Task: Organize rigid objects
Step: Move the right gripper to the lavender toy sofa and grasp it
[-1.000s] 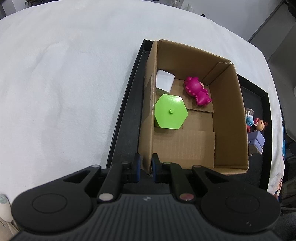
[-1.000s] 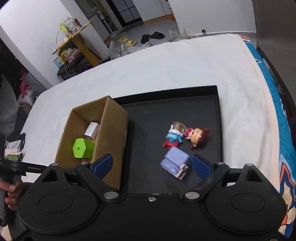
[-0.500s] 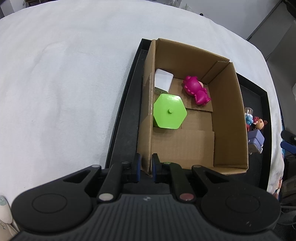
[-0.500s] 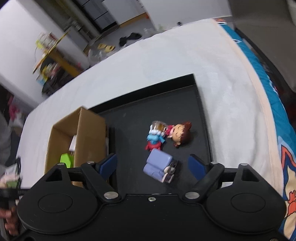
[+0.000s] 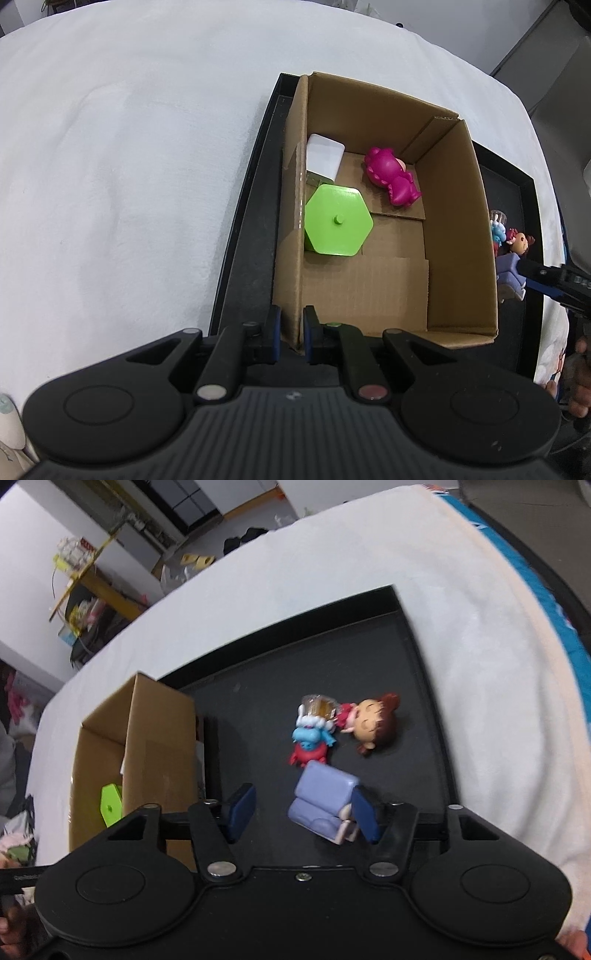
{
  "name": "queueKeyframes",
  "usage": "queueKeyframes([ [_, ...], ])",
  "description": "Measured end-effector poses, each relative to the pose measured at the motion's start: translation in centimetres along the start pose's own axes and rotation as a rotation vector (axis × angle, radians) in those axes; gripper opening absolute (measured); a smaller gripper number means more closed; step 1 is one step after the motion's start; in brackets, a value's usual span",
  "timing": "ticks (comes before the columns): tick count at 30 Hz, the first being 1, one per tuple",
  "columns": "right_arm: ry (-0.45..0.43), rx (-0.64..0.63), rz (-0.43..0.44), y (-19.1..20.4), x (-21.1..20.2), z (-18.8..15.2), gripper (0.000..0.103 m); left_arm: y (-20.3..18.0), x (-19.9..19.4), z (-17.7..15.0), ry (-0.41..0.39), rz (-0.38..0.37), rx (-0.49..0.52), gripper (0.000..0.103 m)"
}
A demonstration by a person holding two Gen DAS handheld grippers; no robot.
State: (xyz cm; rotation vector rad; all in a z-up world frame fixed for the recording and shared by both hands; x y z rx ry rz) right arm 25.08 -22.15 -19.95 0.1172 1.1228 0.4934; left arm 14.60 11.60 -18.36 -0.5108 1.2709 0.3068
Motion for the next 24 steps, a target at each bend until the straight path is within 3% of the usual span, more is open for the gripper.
queueKeyframes([
  [24, 0.130, -0.263, -0.271, 2.8, 4.7, -1.5, 0.053, -0.2, 0.0, -0.1, -0.004, 0.004, 0.009, 0.011],
])
Point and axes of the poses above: each gripper's, at about its wrist camera, not at the fingertips, and x roughly the way its jaws point, y to its left, z to its top, the point moved 8 cm from there along x, roughly the way its jaws point, and after that the axes turned 12 degrees about -x, right-handed, at the moved point
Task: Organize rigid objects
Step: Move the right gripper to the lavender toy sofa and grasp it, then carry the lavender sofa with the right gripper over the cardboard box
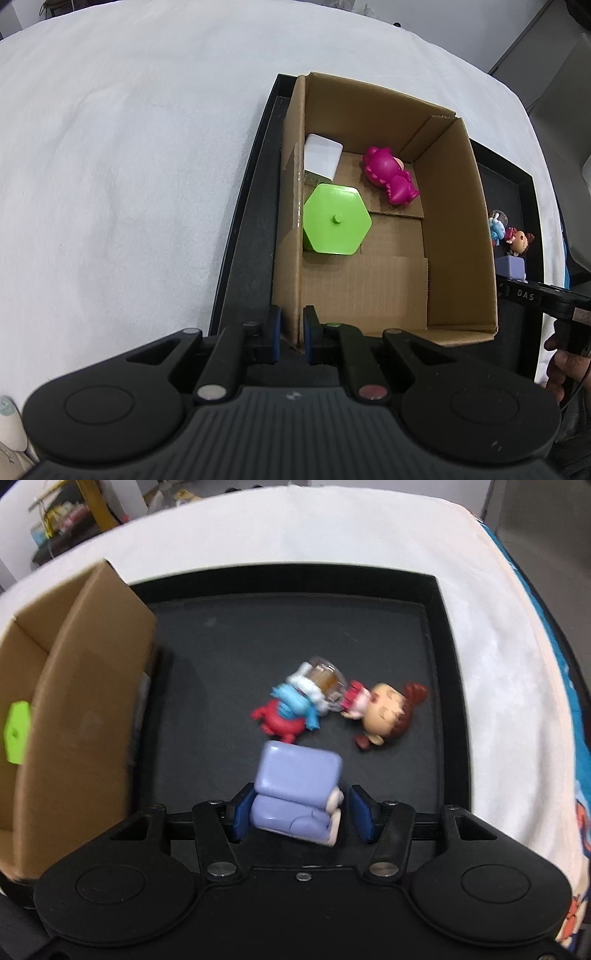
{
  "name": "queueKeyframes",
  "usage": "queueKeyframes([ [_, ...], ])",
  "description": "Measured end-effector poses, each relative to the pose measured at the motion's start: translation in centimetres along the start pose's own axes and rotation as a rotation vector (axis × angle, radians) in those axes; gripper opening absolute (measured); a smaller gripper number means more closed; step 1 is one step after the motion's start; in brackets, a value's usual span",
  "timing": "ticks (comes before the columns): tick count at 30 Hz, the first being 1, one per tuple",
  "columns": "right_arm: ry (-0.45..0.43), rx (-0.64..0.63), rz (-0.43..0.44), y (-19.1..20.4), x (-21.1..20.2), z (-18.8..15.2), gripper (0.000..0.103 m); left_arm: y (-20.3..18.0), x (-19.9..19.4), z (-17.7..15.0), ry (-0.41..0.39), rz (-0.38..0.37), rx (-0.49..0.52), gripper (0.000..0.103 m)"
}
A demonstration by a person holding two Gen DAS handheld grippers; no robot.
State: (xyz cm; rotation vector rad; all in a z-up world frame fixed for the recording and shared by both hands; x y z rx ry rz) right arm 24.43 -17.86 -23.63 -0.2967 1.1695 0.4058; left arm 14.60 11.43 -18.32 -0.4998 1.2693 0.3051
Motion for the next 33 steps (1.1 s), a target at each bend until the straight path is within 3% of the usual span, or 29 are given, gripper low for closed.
queueKeyframes([
  [9, -0.024, 0.032, 0.008, -1.1, 0.0, -0.4, 0.053, 0.0, 0.0, -0.2, -0.005, 0.009, 0.011, 0.011],
  [11, -0.032, 0.003, 0.010, -0.8, 0.0, -0.6, 0.044, -0.1, 0.0, -0.2, -0.008, 0.017, 0.015, 0.011],
  [14, -0.035, -0.011, 0.060, -0.4, -0.3, -0.7, 0.043, -0.1, -0.1, -0.2, -0.011, 0.022, 0.020, 0.011],
  [33, -0.147, -0.050, 0.155, 1.4, -5.7, 1.2, 0.043, 0.0, -0.6, -0.2, -0.026, 0.006, 0.017, 0.010],
])
Point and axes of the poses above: each gripper's, at about its wrist camera, not at the fingertips, and x roughly the way its jaws point, y to its left, z to its top, the point moved 8 cm from there along x, roughly the way its jaws point, and after that the axes turned 12 degrees about -x, right-handed, at the moved point
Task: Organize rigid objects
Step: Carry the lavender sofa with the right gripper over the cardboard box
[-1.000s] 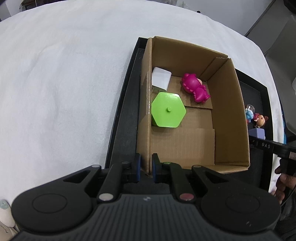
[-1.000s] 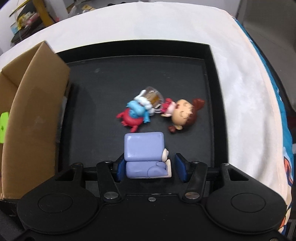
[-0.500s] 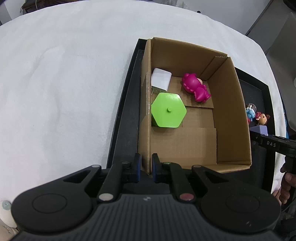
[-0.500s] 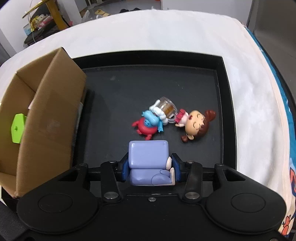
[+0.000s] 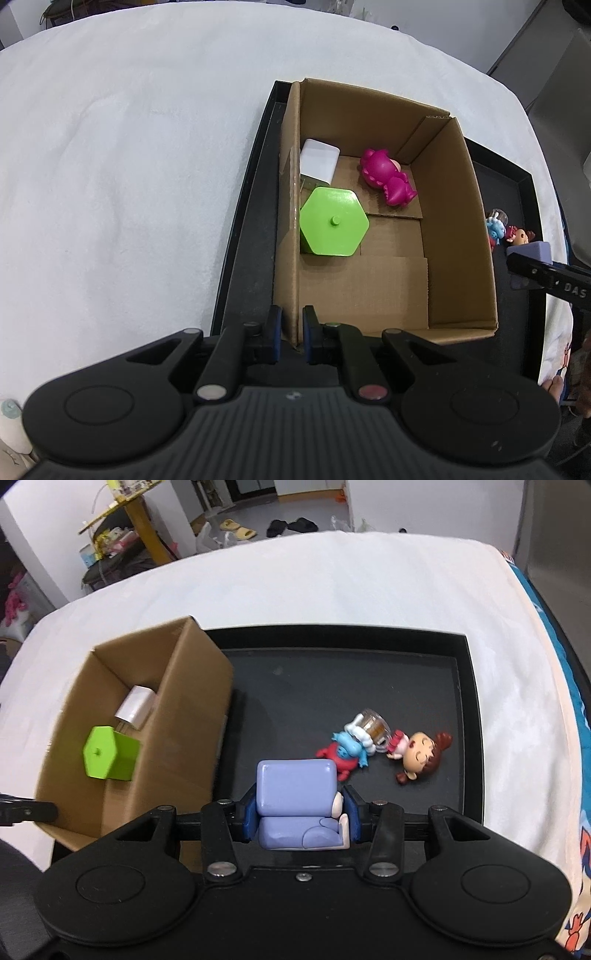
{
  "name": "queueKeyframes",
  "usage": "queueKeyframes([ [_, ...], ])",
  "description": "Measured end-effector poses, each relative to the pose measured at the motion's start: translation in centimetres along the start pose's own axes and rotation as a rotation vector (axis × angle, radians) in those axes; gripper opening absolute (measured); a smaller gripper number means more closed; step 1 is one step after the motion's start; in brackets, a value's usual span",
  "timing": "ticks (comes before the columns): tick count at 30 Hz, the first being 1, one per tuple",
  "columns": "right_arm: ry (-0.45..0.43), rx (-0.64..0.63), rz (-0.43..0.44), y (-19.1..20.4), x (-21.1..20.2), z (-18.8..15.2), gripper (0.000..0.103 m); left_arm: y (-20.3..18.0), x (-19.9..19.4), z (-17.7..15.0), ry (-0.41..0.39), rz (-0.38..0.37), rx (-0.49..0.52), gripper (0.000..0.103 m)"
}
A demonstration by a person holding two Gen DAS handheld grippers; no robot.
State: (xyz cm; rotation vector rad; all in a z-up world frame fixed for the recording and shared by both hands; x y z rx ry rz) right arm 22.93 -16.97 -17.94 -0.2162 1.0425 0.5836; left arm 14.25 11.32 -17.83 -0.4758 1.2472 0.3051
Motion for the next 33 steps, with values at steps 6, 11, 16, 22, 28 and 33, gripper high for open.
queueKeyframes([
  [6, -0.025, -0.005, 0.024, 0.4, -1.3, 1.3, 0.043, 0.1, -0.1, 0.0, 0.001, -0.016, -0.007, 0.010],
  [11, -0.059, -0.038, 0.037, 1.5, -3.1, 3.0, 0.043, -0.1, -0.1, 0.0, -0.003, -0.008, 0.004, 0.010],
  [16, -0.090, -0.079, 0.053, 2.9, -5.1, 5.1, 0.043, 0.1, -0.2, 0.0, -0.001, -0.027, -0.008, 0.010],
  [22, -0.104, -0.099, 0.108, 4.8, -6.3, 7.1, 0.043, 0.1, -0.4, 0.0, 0.000, -0.037, -0.005, 0.009],
  [28, -0.089, -0.175, 0.116, 7.8, -5.9, 8.8, 0.043, 0.1, -0.6, 0.0, 0.000, -0.056, -0.010, 0.009],
  [33, -0.042, -0.264, 0.118, 10.7, -4.4, 9.3, 0.043, 0.2, -0.5, 0.0, 0.004, -0.064, -0.017, 0.009],
])
Point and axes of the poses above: each gripper's, at about its wrist camera, not at the fingertips, and x roughly the way its jaws point, y to its left, z to its top, the point moved 8 cm from there along x, roughly the way its jaws point, and after that the axes turned 12 degrees about -x, right-handed, at the moved point
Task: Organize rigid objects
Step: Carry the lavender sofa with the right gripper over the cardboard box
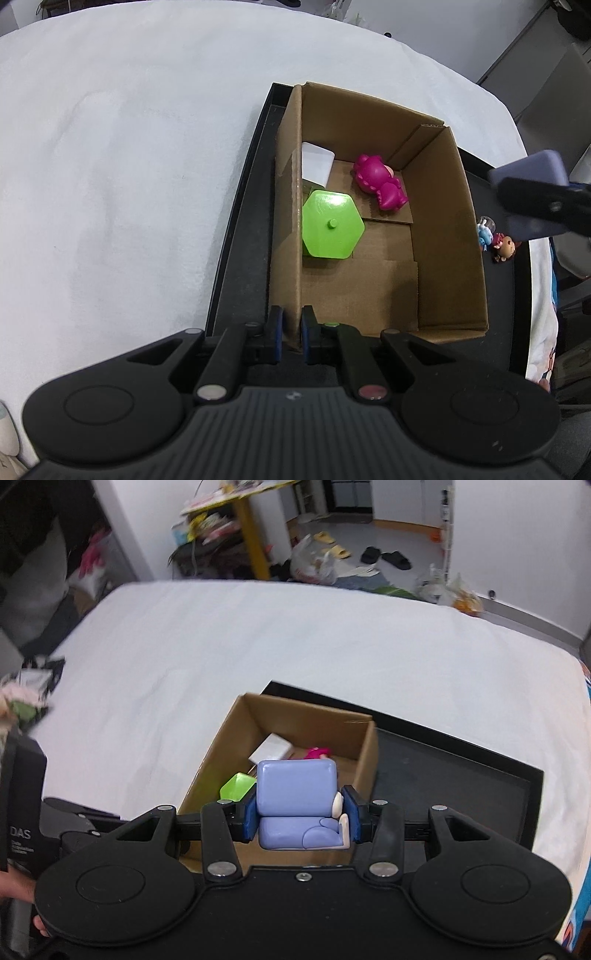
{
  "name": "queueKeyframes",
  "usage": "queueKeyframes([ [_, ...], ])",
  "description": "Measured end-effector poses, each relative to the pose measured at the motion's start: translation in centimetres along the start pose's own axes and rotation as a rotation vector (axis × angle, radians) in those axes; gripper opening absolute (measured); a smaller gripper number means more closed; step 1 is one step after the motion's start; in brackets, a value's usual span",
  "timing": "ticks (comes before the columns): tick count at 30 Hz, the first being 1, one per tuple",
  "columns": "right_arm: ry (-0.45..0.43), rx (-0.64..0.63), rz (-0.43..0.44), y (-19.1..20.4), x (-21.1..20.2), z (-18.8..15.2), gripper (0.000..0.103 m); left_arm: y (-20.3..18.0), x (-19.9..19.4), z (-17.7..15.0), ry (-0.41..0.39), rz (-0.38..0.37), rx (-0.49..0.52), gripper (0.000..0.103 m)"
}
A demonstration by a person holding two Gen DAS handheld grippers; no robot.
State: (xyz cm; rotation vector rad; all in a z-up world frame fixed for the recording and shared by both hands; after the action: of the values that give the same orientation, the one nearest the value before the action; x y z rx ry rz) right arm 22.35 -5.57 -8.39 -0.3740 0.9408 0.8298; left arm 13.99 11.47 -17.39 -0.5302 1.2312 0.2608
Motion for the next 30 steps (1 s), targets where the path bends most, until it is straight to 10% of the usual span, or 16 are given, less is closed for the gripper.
queueKeyframes([
  [30, 0.280, -0.425, -0.076, 5.5, 8.9, -0.5, 0.044, 0.3, 0.4, 0.0, 0.015, -0.038, -0.016, 0.010],
])
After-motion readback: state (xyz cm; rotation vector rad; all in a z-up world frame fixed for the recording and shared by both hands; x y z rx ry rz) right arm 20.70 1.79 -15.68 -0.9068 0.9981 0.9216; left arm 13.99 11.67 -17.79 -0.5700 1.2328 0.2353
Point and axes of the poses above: each gripper's, at about its wrist camera, not at the fingertips, and x roughly the way its jaws point, y to its left, z to its top, the point moved 8 cm from there along x, roughly the way its jaws point, and after that the axes turned 12 degrees about -x, right-handed, at the moved point
